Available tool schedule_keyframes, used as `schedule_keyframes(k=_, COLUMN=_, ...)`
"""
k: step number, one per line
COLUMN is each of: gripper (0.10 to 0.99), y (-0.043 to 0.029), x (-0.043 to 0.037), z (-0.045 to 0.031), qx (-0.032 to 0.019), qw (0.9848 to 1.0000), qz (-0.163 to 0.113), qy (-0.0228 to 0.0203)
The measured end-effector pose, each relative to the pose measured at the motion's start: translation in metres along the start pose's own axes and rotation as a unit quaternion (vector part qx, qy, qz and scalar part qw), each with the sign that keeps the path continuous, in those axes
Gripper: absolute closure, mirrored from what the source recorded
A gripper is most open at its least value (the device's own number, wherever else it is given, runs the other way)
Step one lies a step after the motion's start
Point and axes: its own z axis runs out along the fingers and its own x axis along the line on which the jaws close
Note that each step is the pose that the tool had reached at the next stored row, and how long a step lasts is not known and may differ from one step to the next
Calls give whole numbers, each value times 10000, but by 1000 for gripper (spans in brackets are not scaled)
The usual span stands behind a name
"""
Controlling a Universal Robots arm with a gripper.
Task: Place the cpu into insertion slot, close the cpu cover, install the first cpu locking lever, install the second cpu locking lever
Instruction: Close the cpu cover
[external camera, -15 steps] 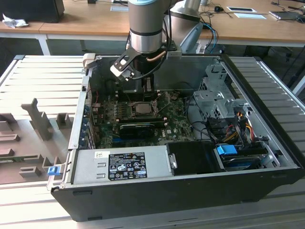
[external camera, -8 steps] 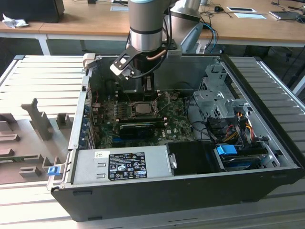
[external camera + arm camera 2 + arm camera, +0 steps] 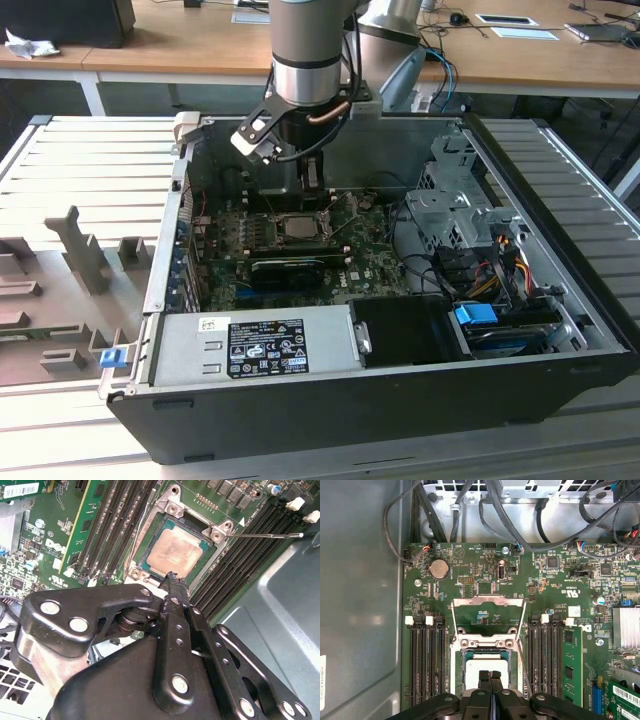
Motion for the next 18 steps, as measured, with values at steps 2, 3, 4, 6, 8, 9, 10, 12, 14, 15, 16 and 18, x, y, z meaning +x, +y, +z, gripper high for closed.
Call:
schedule_keyframes(k=2, gripper=980, y=1, x=0, z=-12, qx=0, qw=10000, qz=0, qy=-2)
schedule_keyframes(k=3, gripper=980, y=1, x=0, z=-17, qx=0, qw=10000, qz=0, qy=-2)
schedule_keyframes(k=4, gripper=980, y=2, x=1, z=-22, qx=0, qw=10000, qz=0, qy=-3)
schedule_keyframes(k=6, gripper=980, y=2, x=1, z=-35, qx=0, qw=10000, qz=0, qy=-6)
schedule_keyframes(k=8, gripper=980, y=3, x=2, z=-45, qx=0, qw=10000, qz=-1, qy=-9)
schedule_keyframes(k=9, gripper=980, y=4, x=3, z=-53, qx=0, qw=10000, qz=-1, qy=-11)
schedule_keyframes(k=10, gripper=980, y=4, x=3, z=-62, qx=0, qw=10000, qz=-1, qy=-13)
schedule_keyframes(k=12, gripper=980, y=6, x=4, z=-80, qx=0, qw=10000, qz=-1, qy=-15)
schedule_keyframes(k=14, gripper=980, y=8, x=6, z=-118, qx=0, qw=10000, qz=-1, qy=-17)
schedule_keyframes(k=15, gripper=980, y=9, x=6, z=-129, qx=0, qw=10000, qz=-1, qy=-18)
schedule_keyframes(k=16, gripper=980, y=10, x=7, z=-145, qx=0, qw=10000, qz=-1, qy=-19)
schedule_keyframes(k=18, gripper=980, y=12, x=10, z=-176, qx=0, qw=10000, qz=-2, qy=-20)
